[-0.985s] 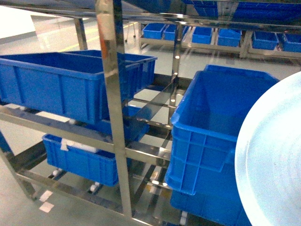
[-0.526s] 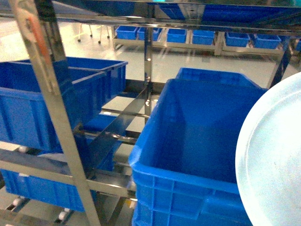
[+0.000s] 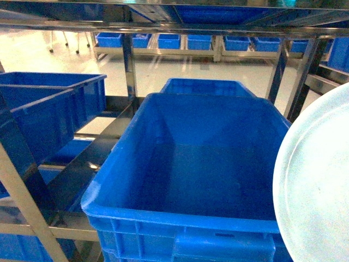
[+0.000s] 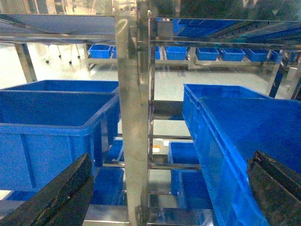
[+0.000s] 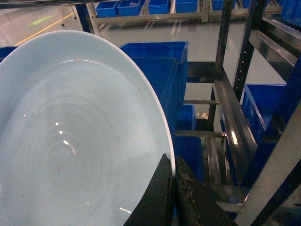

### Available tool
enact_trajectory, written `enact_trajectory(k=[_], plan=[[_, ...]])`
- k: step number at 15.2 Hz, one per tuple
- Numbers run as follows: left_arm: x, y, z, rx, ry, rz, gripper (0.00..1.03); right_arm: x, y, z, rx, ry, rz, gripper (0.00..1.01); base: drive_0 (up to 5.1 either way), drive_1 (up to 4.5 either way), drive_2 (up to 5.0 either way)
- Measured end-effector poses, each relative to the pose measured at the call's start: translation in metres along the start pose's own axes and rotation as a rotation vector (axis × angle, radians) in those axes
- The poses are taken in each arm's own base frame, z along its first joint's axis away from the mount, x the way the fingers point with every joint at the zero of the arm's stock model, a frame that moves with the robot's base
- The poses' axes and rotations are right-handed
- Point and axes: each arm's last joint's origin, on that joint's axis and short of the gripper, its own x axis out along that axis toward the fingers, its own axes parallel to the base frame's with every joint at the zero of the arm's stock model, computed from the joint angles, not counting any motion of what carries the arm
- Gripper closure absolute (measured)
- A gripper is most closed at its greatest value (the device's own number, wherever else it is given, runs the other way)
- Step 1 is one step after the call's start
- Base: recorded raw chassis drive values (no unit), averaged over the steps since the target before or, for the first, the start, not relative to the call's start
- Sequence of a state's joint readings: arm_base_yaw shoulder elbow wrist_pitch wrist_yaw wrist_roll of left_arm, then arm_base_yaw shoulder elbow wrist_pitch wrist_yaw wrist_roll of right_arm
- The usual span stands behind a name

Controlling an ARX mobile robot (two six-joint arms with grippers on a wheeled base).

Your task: Place blue tray on left shelf second layer neatly

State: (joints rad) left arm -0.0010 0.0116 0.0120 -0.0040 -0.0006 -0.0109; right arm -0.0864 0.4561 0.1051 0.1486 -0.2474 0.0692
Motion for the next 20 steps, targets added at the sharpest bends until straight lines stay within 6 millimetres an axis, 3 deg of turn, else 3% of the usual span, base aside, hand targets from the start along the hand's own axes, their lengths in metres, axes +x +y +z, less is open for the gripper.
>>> enact_trajectory(k=[2, 6, 12, 15, 18, 20], plan=[[0.0, 0.0, 0.0, 0.0, 0.001, -0.001, 0.05, 0.0, 0.0, 0.0, 0.0, 0.0, -0.001, 0.99, -1.7, -1.75, -1.7], [0.0, 0.0, 0.0, 0.0, -0.001, 0.0, 0.05, 0.0, 0.0, 0.0, -0.001, -0.003, 0.0, 0.99, 0.0, 4.36, -4.3], [0.0, 0.0, 0.0, 0.0, -0.001, 0.0, 0.05, 0.0, 0.0, 0.0, 0.004, 0.004, 0.003, 0.99, 0.0, 0.0, 0.0], [0.0, 0.0, 0.0, 0.0, -0.001, 0.0, 0.05, 0.012, -0.004, -0.002, 0.145, 0.087, 0.016, 0.99, 0.0, 0.0, 0.0], [0.0, 0.0, 0.0, 0.0, -0.001, 0.0, 0.05, 0.02, 0.006, 0.005, 0.197, 0.088, 0.059, 0.99, 0.0, 0.0, 0.0], [0.0, 0.0, 0.0, 0.0, -0.001, 0.0, 0.05, 0.03, 0.014, -0.001, 0.219, 0.151, 0.062, 0.99, 0.0, 0.0, 0.0]])
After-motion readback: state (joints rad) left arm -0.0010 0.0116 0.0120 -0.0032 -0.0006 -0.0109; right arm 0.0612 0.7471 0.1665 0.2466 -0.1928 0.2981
